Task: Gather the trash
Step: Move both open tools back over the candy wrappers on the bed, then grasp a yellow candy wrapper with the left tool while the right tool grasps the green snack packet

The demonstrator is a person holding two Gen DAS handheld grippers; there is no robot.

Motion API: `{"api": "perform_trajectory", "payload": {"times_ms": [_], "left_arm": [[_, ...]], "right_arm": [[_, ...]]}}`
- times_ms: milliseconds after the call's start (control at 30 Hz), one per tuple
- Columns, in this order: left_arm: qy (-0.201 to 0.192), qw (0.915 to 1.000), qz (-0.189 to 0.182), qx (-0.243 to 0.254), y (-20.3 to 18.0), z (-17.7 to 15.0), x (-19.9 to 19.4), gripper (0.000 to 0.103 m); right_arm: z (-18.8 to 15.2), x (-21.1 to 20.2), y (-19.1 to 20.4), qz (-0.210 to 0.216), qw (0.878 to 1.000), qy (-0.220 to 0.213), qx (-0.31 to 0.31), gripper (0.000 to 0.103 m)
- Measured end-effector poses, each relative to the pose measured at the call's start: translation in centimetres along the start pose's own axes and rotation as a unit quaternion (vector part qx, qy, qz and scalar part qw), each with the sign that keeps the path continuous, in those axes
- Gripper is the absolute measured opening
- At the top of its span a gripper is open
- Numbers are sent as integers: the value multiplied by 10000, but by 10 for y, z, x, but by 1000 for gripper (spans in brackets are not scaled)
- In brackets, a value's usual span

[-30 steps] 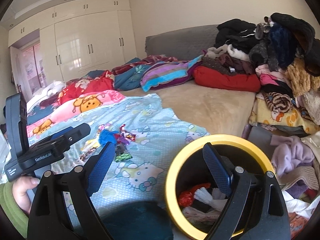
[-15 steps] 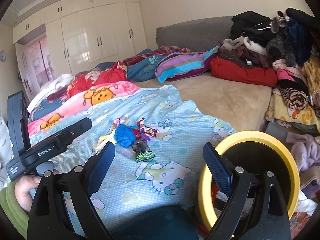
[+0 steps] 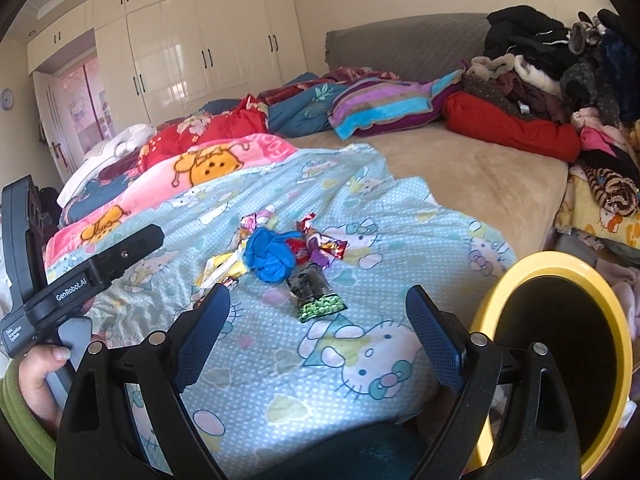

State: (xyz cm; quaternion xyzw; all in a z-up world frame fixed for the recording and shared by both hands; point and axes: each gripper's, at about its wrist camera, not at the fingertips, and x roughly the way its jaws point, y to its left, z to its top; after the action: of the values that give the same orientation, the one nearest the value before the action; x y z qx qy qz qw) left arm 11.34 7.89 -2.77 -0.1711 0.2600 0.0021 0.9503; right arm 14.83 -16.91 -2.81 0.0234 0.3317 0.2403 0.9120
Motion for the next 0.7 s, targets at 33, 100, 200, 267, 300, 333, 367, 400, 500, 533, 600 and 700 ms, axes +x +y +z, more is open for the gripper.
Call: {"api": "perform_trajectory", "payload": {"times_ms": [33,100,200,267,300,333,367,400,500,533,600,700], "left_arm": [[26,10000,49,-29,5,0,2,92],[73,9999,93,-69,12,1,5,92],[223,9995,146,-163,24,-1,12,92],[323,9989,150,-293,32,-3,17,91],[369,9985,136,-370,37,-4,20,88],[437,9979,118,-458,41,-5,23,87],[507,9973,111,-524,44,-6,28,82],[566,9967,90,-574,46,-8,31,80],[798,9936,-28,-796,53,-14,42,63],[892,9923,-63,-860,55,-16,46,62],[999,9911,-85,-871,55,-19,52,57],[1149,9892,-77,-904,56,-23,62,57]], "right_arm": [[0,4,0,5,10000,26,1,87],[0,12,2,-3,10000,78,-9,87],[-1,26,2,-23,9998,170,25,87],[-1,35,3,-2,9997,231,45,87],[-2,38,3,-3,9997,256,37,87],[-2,43,4,-1,9996,290,27,87],[-2,49,5,20,9994,342,25,87],[-3,54,6,41,9992,384,32,87],[-3,69,8,73,9987,512,36,87],[-3,75,8,86,9984,557,32,87],[-3,87,9,101,9976,680,25,87],[-5,104,8,88,9964,843,6,87]]}}
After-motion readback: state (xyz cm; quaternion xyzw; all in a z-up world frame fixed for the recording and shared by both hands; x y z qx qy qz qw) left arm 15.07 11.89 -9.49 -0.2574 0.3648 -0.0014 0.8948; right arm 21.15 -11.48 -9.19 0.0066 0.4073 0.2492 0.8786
